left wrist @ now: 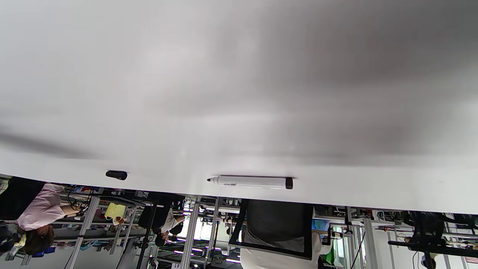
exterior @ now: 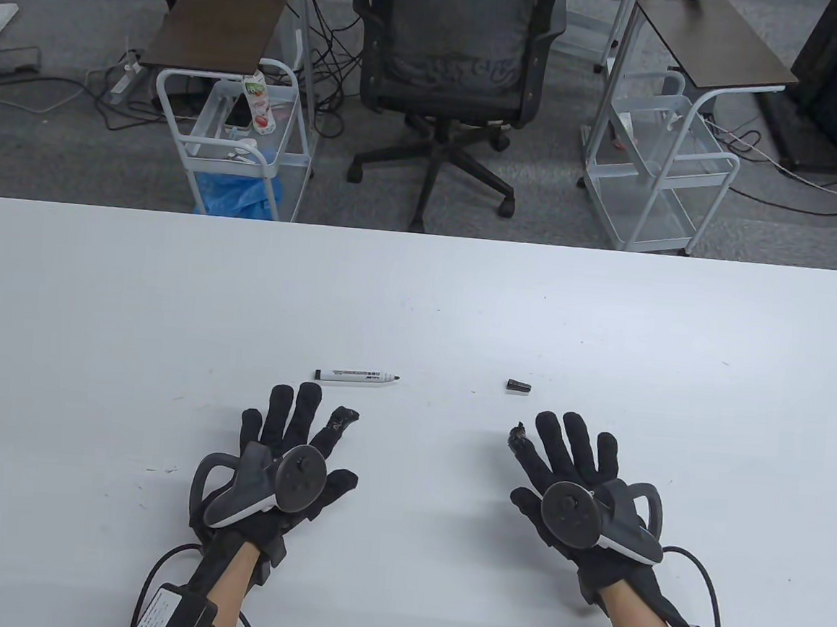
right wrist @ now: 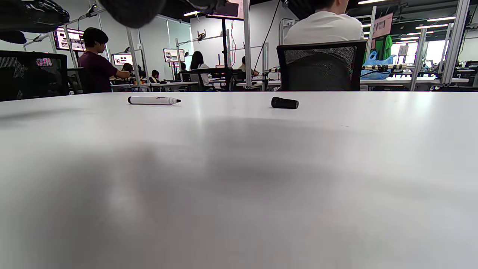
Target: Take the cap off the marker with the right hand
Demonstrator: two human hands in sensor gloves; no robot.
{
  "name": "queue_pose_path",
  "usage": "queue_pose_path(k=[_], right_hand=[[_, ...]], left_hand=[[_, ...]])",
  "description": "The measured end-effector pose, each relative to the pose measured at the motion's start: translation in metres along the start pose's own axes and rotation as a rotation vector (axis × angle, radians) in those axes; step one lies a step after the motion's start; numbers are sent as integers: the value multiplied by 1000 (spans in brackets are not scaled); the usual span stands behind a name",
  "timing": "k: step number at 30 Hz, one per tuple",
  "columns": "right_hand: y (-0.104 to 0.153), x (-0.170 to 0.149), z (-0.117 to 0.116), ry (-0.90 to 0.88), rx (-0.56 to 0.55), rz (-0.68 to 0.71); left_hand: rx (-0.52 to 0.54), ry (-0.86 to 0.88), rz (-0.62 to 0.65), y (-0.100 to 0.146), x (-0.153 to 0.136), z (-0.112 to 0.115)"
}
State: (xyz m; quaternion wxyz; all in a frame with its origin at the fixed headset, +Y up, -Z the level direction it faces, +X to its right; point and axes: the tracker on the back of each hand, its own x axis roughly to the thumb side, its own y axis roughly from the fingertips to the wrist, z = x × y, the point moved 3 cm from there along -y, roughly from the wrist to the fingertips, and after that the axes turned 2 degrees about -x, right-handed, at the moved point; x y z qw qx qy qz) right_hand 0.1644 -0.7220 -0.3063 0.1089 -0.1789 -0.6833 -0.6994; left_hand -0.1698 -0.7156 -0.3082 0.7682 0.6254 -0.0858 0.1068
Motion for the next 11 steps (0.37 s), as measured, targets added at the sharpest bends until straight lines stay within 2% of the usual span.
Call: queue_pose_path(k=[11], right_hand=[[1, 2, 1, -31, -6, 17]], left_hand=[[9, 3, 4, 1, 0, -1]])
